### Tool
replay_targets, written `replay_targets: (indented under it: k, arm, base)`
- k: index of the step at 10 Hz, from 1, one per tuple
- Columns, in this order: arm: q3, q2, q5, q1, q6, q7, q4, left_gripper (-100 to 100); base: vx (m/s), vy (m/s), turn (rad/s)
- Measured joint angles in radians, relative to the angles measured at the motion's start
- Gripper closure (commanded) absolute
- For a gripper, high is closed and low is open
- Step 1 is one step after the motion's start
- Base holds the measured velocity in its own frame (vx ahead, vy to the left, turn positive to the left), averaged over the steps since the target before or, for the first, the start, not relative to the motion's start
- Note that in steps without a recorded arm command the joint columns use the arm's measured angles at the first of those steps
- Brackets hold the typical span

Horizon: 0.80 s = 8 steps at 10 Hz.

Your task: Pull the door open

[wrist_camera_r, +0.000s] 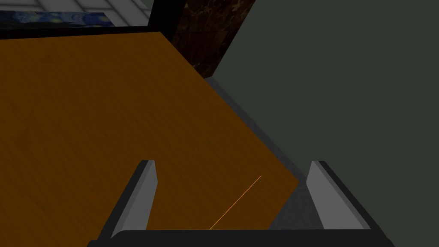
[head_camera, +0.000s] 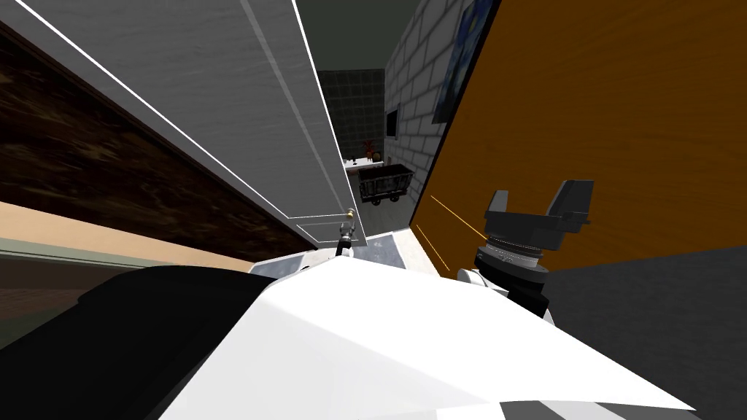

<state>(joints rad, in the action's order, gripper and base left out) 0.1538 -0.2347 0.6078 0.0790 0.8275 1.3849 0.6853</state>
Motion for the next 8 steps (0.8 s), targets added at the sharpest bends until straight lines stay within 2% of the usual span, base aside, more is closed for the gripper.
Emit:
replay_targets:
  k: [1,2,3,5,6,8]
  arm:
    - [-0.004,-0.01,0.006,-0.011,0.003,0.008,0.006,-100]
    - [-0.003,-0.024,0.01,-0.009,0.019,0.027,-0.021,-100]
    - [-0.012,-0.039,0.02,-0.033,0.008,0.029,0.017,-100]
    - [-0.015,-0.056,0.027,-0.029,0.013,0.045,-0.003,-100]
    - [-0.016,-0.057,0.028,-0.028,0.014,0.047,-0.003,100]
    - [-0.017,-0.058,0.028,-0.029,0.013,0.044,-0.004,100]
  base:
    - [0.196,0.009,-0.11]
    - [0.216,0.026,-0.109]
    - [0.141,0.029,-0.042]
    - [0.068,0.022,-0.05]
    - [-0.001,0.003,0.035]
    - [-0.017,0.0,-0.005]
